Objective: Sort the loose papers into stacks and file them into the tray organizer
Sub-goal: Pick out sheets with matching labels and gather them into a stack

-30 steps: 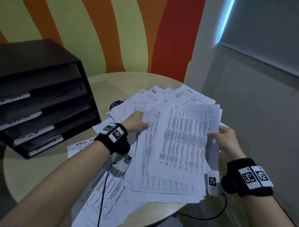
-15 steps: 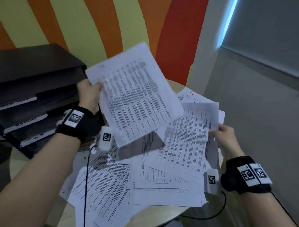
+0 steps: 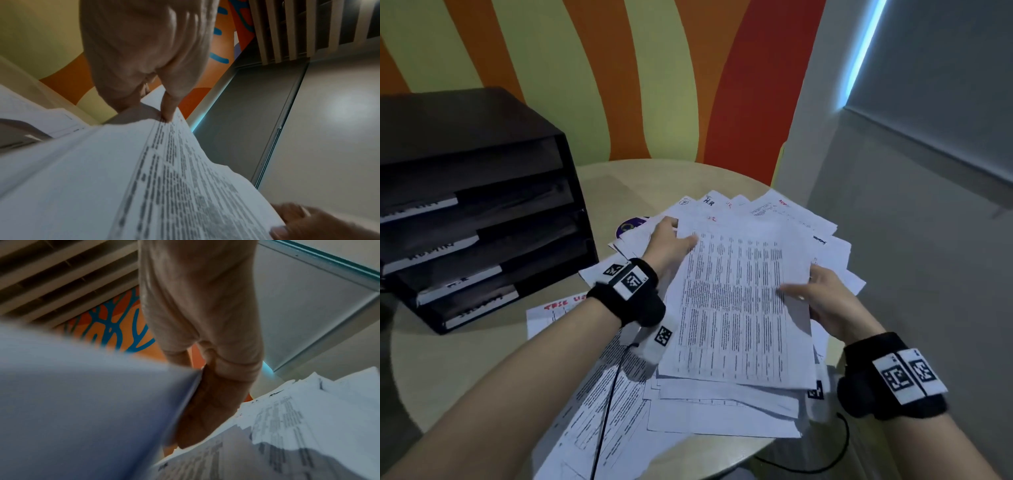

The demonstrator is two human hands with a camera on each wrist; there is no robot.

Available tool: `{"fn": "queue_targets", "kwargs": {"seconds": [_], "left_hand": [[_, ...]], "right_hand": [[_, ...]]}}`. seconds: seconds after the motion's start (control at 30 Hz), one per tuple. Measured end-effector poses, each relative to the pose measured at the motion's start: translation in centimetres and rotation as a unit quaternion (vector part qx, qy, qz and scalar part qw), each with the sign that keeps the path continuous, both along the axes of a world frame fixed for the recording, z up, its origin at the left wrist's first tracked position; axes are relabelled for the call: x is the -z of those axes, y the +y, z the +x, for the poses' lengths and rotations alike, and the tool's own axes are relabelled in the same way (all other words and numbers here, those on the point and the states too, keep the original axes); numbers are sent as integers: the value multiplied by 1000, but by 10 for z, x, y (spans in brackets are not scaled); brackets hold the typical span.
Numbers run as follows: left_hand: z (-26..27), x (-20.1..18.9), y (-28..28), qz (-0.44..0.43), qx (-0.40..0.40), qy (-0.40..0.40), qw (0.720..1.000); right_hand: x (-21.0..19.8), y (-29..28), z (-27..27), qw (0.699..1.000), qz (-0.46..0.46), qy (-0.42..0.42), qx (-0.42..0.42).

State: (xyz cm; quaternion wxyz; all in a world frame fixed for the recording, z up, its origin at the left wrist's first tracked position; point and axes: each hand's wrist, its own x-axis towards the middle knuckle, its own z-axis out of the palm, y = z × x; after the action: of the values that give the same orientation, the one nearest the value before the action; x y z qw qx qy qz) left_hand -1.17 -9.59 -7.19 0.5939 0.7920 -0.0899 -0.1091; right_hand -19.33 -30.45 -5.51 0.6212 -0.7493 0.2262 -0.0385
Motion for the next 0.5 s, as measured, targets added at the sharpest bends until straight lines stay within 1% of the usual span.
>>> {"fn": "queue_targets", "kwargs": {"seconds": [0.03, 0.1, 0.13, 0.2, 0.27, 0.33, 0.43, 0.5], "left_hand": [[-1, 2, -1, 0, 13, 20, 1000], [0, 3, 3, 15, 28, 42, 999], [3, 4, 7, 29, 31, 39, 998], [11, 10, 17, 105, 37, 5, 994], [14, 13, 25, 198, 63, -25, 978], [15, 17, 26, 266, 84, -40, 959], [14, 20, 24, 331, 97, -61, 937], [12, 19, 19, 367, 106, -82, 921]], "right_hand": [[4, -4, -2, 999, -31, 14, 7], [7, -10, -8, 996, -63, 32, 61], [6, -12, -11, 992, -69, 27, 98], [2, -18, -21, 986, -44, 14, 159], [-5, -21, -30, 981, -23, 0, 192], [-12, -23, -35, 977, -28, -8, 211], [-15, -23, -37, 973, -9, -13, 230], [-13, -24, -38, 972, -16, -4, 234]]}}
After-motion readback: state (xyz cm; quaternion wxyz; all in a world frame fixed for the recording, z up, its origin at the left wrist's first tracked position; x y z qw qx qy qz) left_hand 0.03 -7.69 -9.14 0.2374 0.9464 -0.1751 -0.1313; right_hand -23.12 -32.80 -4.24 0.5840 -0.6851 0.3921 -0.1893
